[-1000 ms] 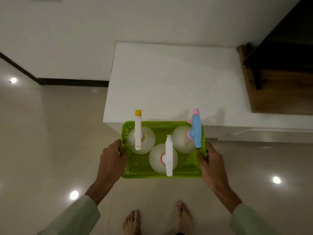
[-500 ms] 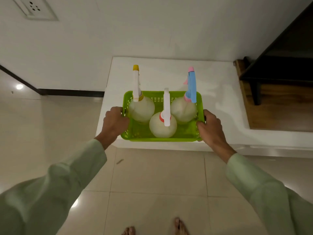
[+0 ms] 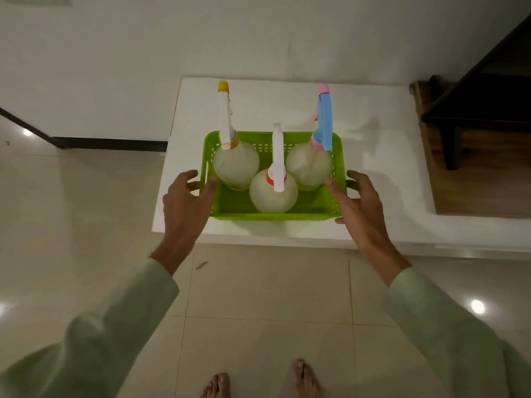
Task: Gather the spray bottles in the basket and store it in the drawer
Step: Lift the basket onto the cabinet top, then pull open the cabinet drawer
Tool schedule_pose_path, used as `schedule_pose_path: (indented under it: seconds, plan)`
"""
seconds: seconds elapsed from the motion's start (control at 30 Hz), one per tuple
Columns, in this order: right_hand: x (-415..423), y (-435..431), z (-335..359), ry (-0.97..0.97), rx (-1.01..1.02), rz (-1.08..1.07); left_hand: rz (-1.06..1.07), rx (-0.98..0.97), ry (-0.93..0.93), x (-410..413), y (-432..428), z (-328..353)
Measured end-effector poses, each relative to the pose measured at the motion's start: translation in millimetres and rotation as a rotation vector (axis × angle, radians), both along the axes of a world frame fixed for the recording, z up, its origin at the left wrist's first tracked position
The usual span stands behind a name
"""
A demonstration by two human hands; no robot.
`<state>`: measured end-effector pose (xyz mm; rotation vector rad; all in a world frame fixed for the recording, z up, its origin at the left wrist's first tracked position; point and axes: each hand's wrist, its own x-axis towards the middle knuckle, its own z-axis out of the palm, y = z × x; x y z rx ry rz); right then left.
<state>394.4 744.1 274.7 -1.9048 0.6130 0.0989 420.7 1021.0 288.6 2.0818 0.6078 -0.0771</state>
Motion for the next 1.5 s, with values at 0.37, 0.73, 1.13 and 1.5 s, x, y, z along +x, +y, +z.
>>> schedule_pose_path:
  seconds: [0.37, 0.73, 1.13, 1.5]
  plan:
    - [-129.5, 78.5, -172.6, 0.455, 0.733, -0.679, 0.759, -0.851, 0.325, -122.2, -63.9, -161.0]
    - [-50.2, 63.8, -325.6, 0.148, 1.337, -0.857, 0.765, -1.276, 0.280, -56.9, -49.1, -327.0]
    - [-89.2, 63.0, -321.0, 0.120, 1.408, -0.842, 0.803, -1.396, 0.259, -89.4, -44.1, -314.6]
    - [-223.5, 80.2, -126.9, -0.520, -0.544, 0.304, -0.409, 0.222, -0.387, -217.5, -22.7, -125.5]
